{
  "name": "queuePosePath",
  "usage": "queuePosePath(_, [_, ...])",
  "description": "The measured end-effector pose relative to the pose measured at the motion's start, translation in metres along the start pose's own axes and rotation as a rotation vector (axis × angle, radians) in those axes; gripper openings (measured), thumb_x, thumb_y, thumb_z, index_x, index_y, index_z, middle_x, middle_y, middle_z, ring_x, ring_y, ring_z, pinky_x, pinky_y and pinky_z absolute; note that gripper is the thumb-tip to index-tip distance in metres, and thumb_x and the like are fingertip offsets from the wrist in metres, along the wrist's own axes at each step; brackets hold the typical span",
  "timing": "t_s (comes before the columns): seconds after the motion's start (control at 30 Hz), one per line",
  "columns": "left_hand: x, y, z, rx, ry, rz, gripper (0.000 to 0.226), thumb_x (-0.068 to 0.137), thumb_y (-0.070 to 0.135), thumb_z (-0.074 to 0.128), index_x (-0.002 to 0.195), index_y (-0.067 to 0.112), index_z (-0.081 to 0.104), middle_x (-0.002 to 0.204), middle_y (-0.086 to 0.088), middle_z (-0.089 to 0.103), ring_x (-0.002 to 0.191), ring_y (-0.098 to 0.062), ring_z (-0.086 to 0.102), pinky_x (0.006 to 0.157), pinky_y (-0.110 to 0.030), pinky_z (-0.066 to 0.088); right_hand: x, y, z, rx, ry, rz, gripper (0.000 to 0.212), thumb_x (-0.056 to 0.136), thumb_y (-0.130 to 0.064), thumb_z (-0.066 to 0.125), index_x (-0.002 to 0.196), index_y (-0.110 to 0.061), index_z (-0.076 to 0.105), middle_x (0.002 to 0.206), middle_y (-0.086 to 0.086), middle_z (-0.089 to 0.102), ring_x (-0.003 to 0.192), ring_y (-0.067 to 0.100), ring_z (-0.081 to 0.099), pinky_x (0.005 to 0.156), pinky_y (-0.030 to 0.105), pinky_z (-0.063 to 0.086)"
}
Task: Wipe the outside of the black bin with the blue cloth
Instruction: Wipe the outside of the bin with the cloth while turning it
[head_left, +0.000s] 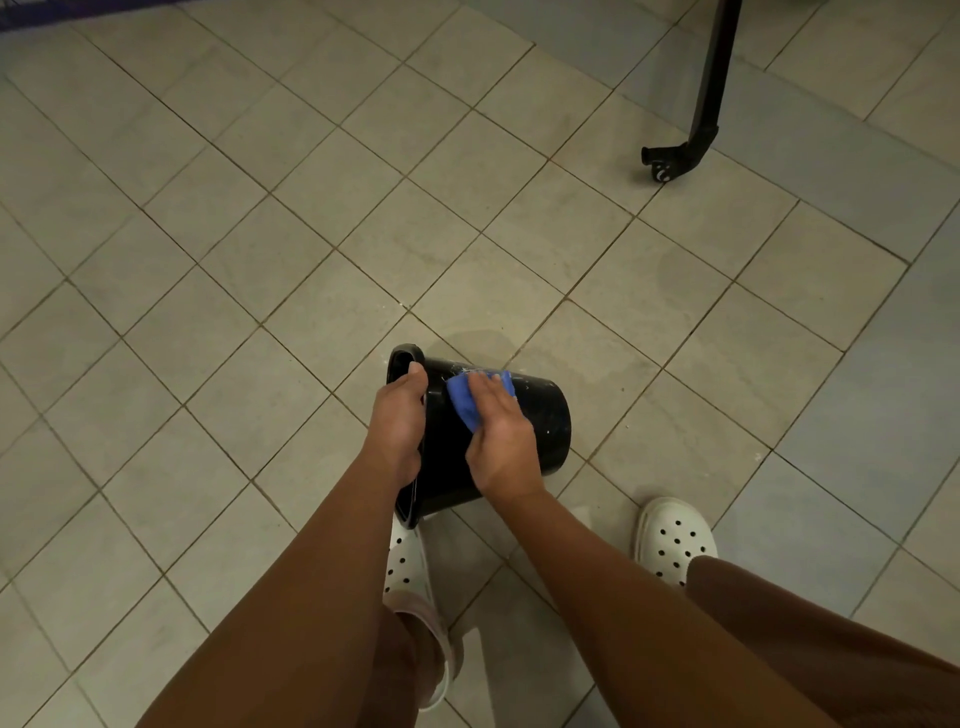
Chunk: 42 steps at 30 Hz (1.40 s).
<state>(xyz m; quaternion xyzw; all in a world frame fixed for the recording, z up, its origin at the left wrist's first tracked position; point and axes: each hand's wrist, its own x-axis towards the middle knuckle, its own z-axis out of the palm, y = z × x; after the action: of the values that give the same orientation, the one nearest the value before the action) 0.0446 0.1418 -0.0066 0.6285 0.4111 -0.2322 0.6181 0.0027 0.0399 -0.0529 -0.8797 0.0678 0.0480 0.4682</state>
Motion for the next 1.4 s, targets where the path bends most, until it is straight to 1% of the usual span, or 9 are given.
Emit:
queuePosePath(0.07, [0.002,0.001,-0.001,0.009,-0.005,-0.003,0.048,0.105,0.043,0.039,0.115,0.006,0.069,0.107,-0.02,0.073,0.099,-0.036,0.071,0.084,-0.044,0.056,-0.005,0.001,-0.001,0.029,0.012,0.056,0.05,0.09,-0.001,0.051,0.138,-0.012,0.04,0.144,0.008,0.041,0.135,0.022,0.035,0.114,0.039,0.027])
queuePosePath(0.3, [0.002,0.003,-0.004,-0.017,-0.043,-0.067,0.051,0.105,0.045,0.039,0.117,0.004,0.067,0.108,-0.018,0.074,0.1,-0.034,0.071,0.082,-0.042,0.056,-0.025,0.021,0.007,-0.068,-0.065,-0.327,0.044,0.089,-0.007,0.047,0.133,-0.007,0.048,0.141,0.01,0.045,0.138,0.029,0.031,0.112,0.049,0.026])
queuePosePath(0.53, [0.004,0.002,-0.004,0.015,-0.039,-0.041,0.05,0.102,0.047,0.04,0.121,0.01,0.068,0.111,-0.015,0.074,0.102,-0.031,0.072,0.085,-0.042,0.056,0.01,-0.001,0.0,-0.021,-0.035,-0.182,0.054,0.079,0.013,0.052,0.13,-0.005,0.051,0.137,0.015,0.049,0.132,0.03,0.039,0.114,0.039,0.024])
queuePosePath(0.8, [0.002,0.005,-0.005,0.05,-0.039,-0.038,0.054,0.102,0.049,0.041,0.119,0.005,0.068,0.109,-0.018,0.074,0.102,-0.034,0.071,0.098,-0.049,0.053,-0.023,0.022,0.002,-0.095,-0.107,-0.365,0.046,0.089,-0.012,0.044,0.135,-0.01,0.045,0.143,0.009,0.042,0.139,0.026,0.028,0.116,0.04,0.019])
queuePosePath(0.93, [0.001,0.002,-0.003,0.092,-0.046,0.032,0.046,0.104,0.043,0.041,0.112,0.01,0.072,0.106,-0.016,0.075,0.101,-0.032,0.072,0.096,-0.048,0.054,0.004,0.002,-0.004,-0.045,-0.071,-0.209,0.052,0.084,0.008,0.052,0.133,-0.008,0.048,0.14,0.011,0.046,0.136,0.023,0.034,0.115,0.028,0.015])
queuePosePath(1.03, [-0.002,0.002,-0.001,0.102,-0.035,0.064,0.041,0.105,0.038,0.041,0.111,0.012,0.072,0.105,-0.016,0.074,0.099,-0.032,0.071,0.092,-0.046,0.055,0.018,-0.002,-0.005,-0.048,-0.04,-0.109,0.054,0.086,0.005,0.053,0.136,-0.012,0.045,0.143,0.007,0.044,0.136,0.019,0.034,0.112,0.018,0.01])
queuePosePath(1.13, [-0.002,0.002,0.0,0.119,-0.026,0.08,0.041,0.105,0.037,0.041,0.109,0.009,0.071,0.104,-0.017,0.074,0.098,-0.033,0.071,0.089,-0.044,0.056,-0.002,0.001,-0.001,-0.058,0.001,-0.076,0.055,0.086,0.005,0.054,0.137,-0.011,0.044,0.144,0.008,0.041,0.139,0.022,0.029,0.116,0.031,0.016])
queuePosePath(1.23, [-0.002,0.002,0.0,0.112,-0.028,0.084,0.044,0.105,0.038,0.041,0.107,0.006,0.071,0.105,-0.019,0.074,0.099,-0.034,0.071,0.091,-0.046,0.055,-0.022,0.003,0.006,-0.034,-0.009,-0.214,0.055,0.08,0.008,0.059,0.132,-0.006,0.049,0.139,0.013,0.046,0.135,0.029,0.034,0.113,0.045,0.023])
queuePosePath(1.4, [-0.002,-0.002,-0.001,0.077,-0.067,0.106,0.038,0.106,0.033,0.042,0.108,0.011,0.074,0.104,-0.014,0.076,0.104,-0.031,0.071,0.096,-0.044,0.053,0.01,-0.008,-0.005,-0.015,-0.058,-0.172,0.053,0.081,0.012,0.054,0.131,-0.006,0.05,0.137,0.014,0.049,0.132,0.025,0.04,0.114,0.03,0.019])
